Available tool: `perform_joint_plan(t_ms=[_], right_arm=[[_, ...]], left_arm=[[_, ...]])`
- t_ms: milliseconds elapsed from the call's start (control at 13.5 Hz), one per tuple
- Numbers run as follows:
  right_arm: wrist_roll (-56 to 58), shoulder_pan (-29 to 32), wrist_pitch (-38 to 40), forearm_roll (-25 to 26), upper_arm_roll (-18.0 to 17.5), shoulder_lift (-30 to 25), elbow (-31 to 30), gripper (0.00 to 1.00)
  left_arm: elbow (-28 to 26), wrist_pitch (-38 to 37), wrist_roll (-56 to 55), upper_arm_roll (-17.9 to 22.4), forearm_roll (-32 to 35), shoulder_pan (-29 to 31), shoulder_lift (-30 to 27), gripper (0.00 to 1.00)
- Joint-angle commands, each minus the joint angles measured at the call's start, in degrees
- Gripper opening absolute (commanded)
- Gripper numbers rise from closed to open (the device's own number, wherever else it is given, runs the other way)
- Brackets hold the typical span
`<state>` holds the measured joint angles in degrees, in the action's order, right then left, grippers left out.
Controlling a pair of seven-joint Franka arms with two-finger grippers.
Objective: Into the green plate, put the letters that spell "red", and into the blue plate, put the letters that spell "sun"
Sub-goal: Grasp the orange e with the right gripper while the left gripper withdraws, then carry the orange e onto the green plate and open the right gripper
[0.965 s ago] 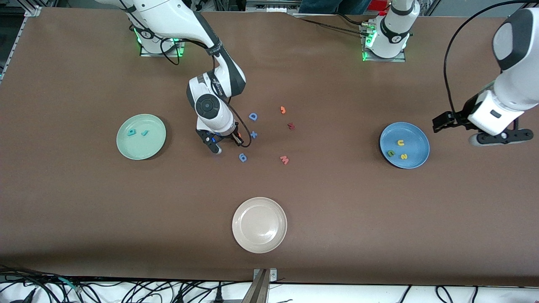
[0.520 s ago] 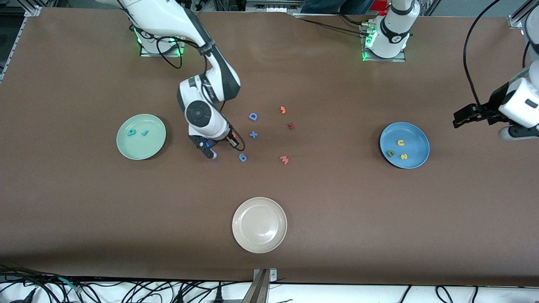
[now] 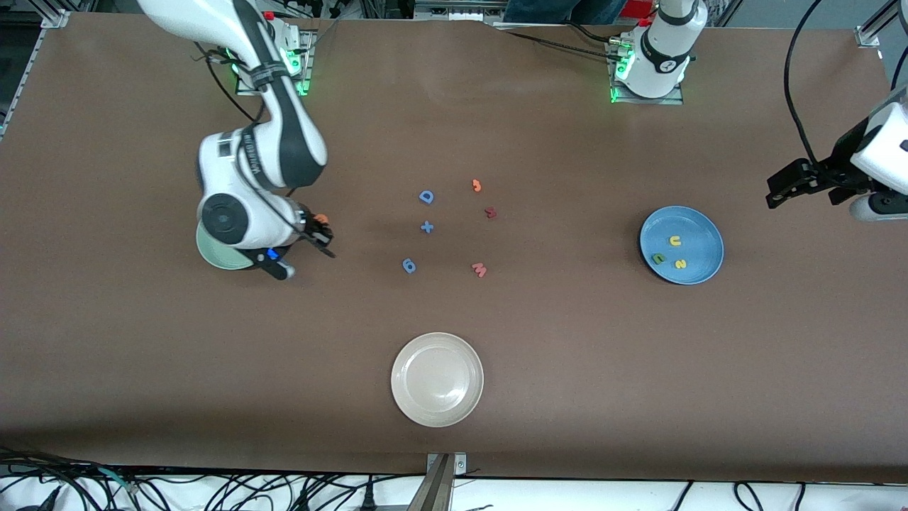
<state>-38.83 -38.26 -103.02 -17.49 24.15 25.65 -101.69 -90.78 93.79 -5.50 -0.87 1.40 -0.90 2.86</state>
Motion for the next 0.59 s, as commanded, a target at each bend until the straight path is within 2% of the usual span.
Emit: perform_joint_plan(t_ms=[0,148,223,371,520], right_arm=[[10.32,-0.23,1.50,-0.71,4.92,-1.30,-3.77,0.06],[19.19,-0.23,0.10,-0.71,8.71,-1.13,-7.10,0.06],[21.67,-0.23,-2.78,-0.79,9.33,-1.13,-9.55,0.06],[23.36,-0.06,-10.67,-0.79,9.51,-0.95,-15.26,0.06],[23.72,-0.06,-15.18,-0.88,9.25,-0.51,-18.10,0.06]], left_arm=[[1.21,-1.33,0.75,-0.10,-0.69,-0.33,0.92,1.00],[1.22,-1.07,1.28,-0.01,-0.61,0.02,2.23,1.00],[1.13,-1.15,1.80,-0.01,-0.69,0.20,2.24,1.00],[0.95,-1.24,2.34,-0.01,-0.69,0.46,2.15,1.00],[1.21,-1.07,2.60,0.08,-0.61,0.64,2.24,1.00]])
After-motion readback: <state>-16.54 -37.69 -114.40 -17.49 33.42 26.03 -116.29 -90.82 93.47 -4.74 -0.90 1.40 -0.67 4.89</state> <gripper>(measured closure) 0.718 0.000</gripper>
